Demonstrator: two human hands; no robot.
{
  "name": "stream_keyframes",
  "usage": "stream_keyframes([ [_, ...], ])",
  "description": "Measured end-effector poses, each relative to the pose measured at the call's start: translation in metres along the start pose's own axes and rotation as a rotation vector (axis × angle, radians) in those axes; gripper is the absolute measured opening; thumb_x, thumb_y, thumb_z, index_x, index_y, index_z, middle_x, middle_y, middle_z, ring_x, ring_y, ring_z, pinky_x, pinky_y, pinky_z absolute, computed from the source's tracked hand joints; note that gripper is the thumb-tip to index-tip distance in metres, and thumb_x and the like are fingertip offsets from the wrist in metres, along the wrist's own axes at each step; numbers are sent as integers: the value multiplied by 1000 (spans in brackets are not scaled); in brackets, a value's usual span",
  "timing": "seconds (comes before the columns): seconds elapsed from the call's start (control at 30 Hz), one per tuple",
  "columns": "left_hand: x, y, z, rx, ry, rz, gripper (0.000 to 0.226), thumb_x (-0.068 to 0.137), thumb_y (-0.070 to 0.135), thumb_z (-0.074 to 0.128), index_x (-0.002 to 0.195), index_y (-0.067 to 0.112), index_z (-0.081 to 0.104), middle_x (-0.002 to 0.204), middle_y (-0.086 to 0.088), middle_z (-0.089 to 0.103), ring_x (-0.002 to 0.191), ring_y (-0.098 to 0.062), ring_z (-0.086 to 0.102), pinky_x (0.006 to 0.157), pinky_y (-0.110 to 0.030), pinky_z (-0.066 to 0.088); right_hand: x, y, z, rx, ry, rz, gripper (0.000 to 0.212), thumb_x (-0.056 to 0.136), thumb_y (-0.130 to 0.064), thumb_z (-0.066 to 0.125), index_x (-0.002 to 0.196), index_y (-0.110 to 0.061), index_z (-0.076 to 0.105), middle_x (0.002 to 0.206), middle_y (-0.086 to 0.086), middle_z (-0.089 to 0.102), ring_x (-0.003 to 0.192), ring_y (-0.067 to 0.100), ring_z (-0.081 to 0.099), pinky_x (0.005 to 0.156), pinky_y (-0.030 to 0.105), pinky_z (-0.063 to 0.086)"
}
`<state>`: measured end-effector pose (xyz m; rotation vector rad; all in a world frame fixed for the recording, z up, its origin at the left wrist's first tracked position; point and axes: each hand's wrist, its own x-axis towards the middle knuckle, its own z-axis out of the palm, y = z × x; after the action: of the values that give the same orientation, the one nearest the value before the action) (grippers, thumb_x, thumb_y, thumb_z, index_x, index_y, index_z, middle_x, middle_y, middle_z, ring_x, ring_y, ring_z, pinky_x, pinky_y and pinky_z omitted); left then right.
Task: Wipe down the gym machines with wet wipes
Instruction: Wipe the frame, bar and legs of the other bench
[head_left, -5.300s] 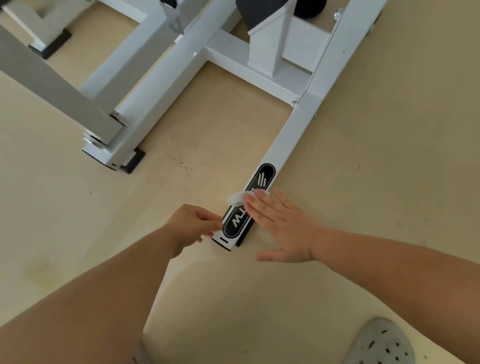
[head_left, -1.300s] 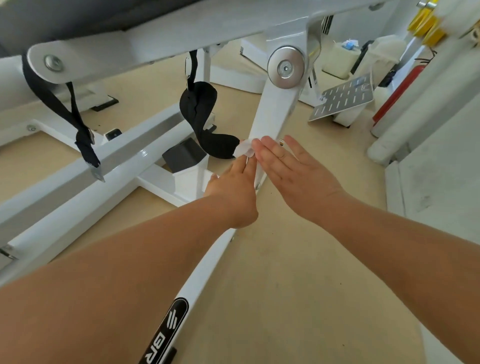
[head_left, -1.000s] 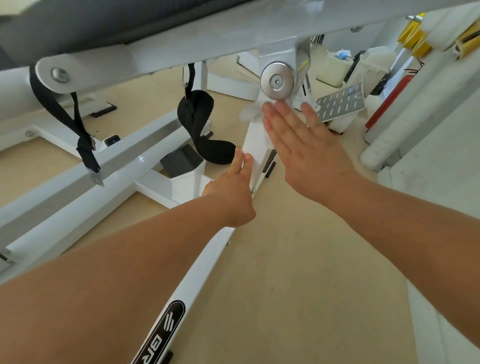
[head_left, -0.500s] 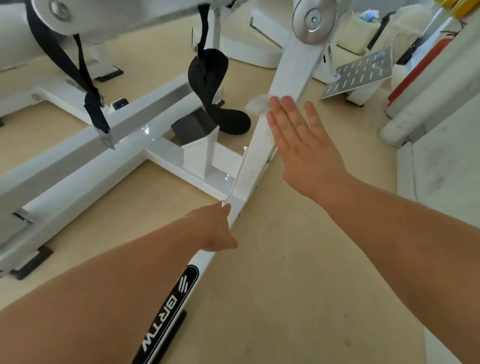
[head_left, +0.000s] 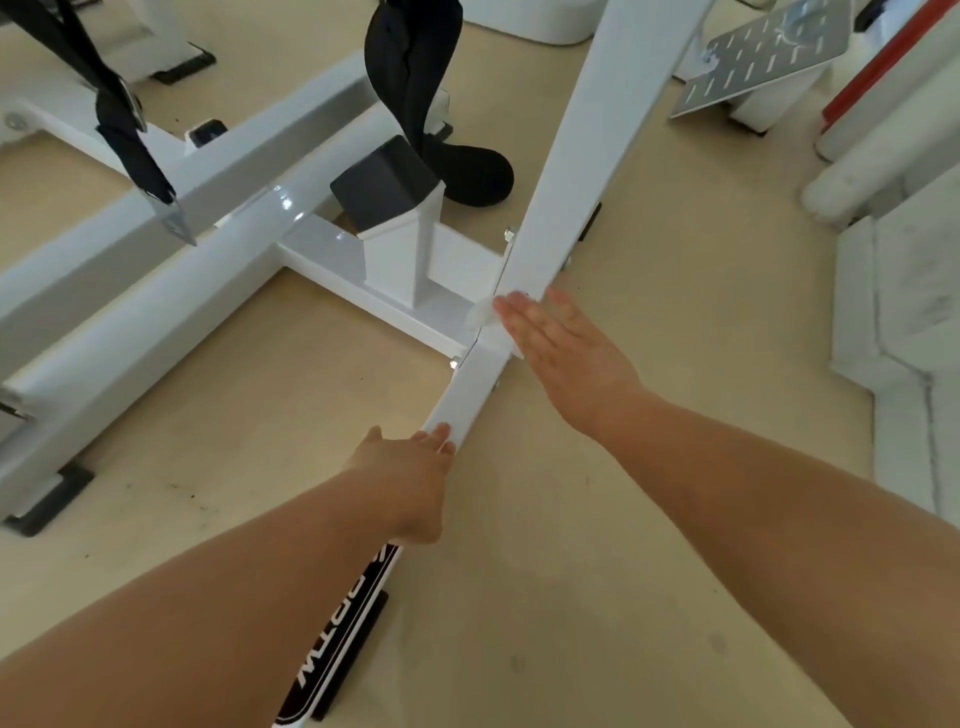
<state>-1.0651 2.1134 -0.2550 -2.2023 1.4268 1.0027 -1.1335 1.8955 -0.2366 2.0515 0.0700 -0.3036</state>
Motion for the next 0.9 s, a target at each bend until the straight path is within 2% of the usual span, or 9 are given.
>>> stream_keyframes([
  [0.17,4,-3,-10,25,-25,31,83,95,26,46,162,25,-2,167,10,-19,155,-12,10,124,-54,8,-15,28,4,179,227,288,72,93,-8,23,161,3,1,170,18,-9,157,33,-7,123,59,-12],
  [0.3,5,-5,-15,58,-79,44,84,97,33,49,162,26,-4,166,11,-20,154,-15,16,124,-56,7,1,-2,3,148,111,196,73,97,-12,22,156,7,-18,162,25,-30,153,39,-24,119,60,-20],
  [0.37,7,-3,-14,86,-68,47,84,96,33,49,162,25,-3,167,9,-20,154,-15,16,123,-59,3,11,-22,6,174,55,160,76,98,-15,27,155,7,-18,160,26,-35,152,40,-27,117,64,-22],
  [0.47,6,-3,-8,95,-63,46,87,95,29,49,162,23,-5,167,7,-21,155,-13,12,122,-62,0,17,-53,7,181,-67,32,69,103,-23,24,157,1,-11,161,26,-33,151,42,-27,114,68,-22],
  [0.57,6,-5,-3,94,-32,40,88,94,28,50,162,22,-5,167,6,-20,155,-12,9,122,-62,0,17,-71,11,273,-86,-16,64,105,-24,16,159,2,-4,165,24,-23,154,41,-21,122,62,-13],
  [0.67,7,-6,-2,87,-17,46,88,93,30,50,162,23,-4,167,6,-19,155,-12,10,122,-62,-1,15,-69,17,474,4,10,62,102,-19,13,160,1,13,170,18,3,158,35,-3,126,52,-7],
  [0.73,7,-8,-3,85,-35,55,88,93,30,50,162,24,-5,167,7,-21,155,-11,9,122,-62,-1,12,-71,15,753,4,39,61,100,-8,21,161,-5,22,171,8,13,158,26,8,127,36,3],
  [0.8,6,-10,-5,85,-42,60,89,94,31,51,162,26,-6,166,9,-22,155,-10,9,122,-62,-1,15,-76,2,1177,-92,193,60,99,3,35,158,-8,32,170,1,20,156,18,17,123,25,17],
  [0.9,3,-13,-5,72,-36,59,90,94,33,52,161,28,-7,165,11,-23,155,-11,11,122,-62,0,22,-92,-18,1479,-78,465,42,97,2,47,134,-8,63,151,6,53,139,25,45,109,26,34],
])
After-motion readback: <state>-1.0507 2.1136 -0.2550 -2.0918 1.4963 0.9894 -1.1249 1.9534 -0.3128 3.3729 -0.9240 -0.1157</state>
